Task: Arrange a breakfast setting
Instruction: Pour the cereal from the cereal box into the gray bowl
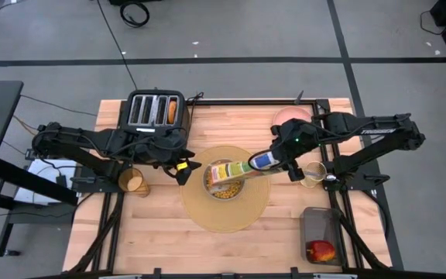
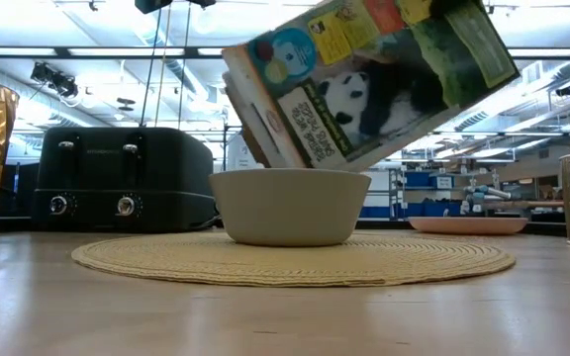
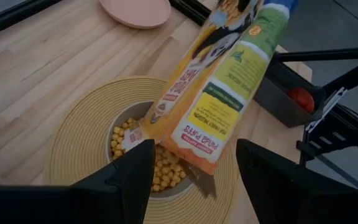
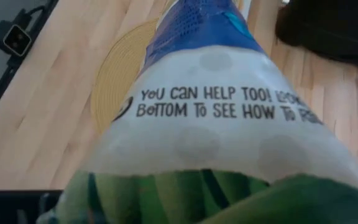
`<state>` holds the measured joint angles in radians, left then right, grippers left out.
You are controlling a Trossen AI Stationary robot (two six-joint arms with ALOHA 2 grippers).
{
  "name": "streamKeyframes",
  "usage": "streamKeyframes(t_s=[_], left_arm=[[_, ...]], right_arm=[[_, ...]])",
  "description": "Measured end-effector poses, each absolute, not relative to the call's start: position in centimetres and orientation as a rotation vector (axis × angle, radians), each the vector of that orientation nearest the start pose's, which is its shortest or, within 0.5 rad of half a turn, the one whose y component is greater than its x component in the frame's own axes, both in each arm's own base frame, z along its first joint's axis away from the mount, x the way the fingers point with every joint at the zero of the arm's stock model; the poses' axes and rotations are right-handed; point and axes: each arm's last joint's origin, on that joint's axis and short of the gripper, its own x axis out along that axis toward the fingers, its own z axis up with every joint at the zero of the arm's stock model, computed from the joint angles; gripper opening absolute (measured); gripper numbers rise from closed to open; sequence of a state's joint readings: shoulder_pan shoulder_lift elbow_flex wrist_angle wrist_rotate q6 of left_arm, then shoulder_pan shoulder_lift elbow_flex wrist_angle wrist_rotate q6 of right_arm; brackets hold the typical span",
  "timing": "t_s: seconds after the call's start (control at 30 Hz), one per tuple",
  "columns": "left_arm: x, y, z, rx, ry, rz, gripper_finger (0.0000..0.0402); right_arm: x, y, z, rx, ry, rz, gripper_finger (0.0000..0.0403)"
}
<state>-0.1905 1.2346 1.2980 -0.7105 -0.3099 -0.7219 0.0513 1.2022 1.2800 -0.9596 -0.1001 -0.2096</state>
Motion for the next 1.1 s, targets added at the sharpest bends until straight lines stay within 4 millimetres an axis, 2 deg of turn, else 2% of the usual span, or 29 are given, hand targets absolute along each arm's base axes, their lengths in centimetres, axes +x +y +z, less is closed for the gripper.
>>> streamKeyframes(t_s=[0.23, 0.47, 0.83, 1.1], left_arm=[[24.7, -3.9, 37.1, -0.536, 0.554, 0.332, 0.0231], [24.7, -3.9, 37.0, -0.536, 0.555, 0.332, 0.0231], [24.4, -3.8, 37.2, -0.533, 0.557, 0.332, 0.0231], [23.4, -3.7, 37.8, -0.540, 0.540, 0.324, 0.0231]], right_arm=[[22.9, 1.4, 35.8, -0.182, 0.804, 0.225, 0.0175], [21.7, 1.3, 35.6, -0.159, 0.886, 0.223, 0.0175], [19.3, 1.3, 36.8, -0.102, 0.846, 0.223, 0.0175], [18.8, 1.3, 36.4, -0.087, 0.898, 0.225, 0.0175]])
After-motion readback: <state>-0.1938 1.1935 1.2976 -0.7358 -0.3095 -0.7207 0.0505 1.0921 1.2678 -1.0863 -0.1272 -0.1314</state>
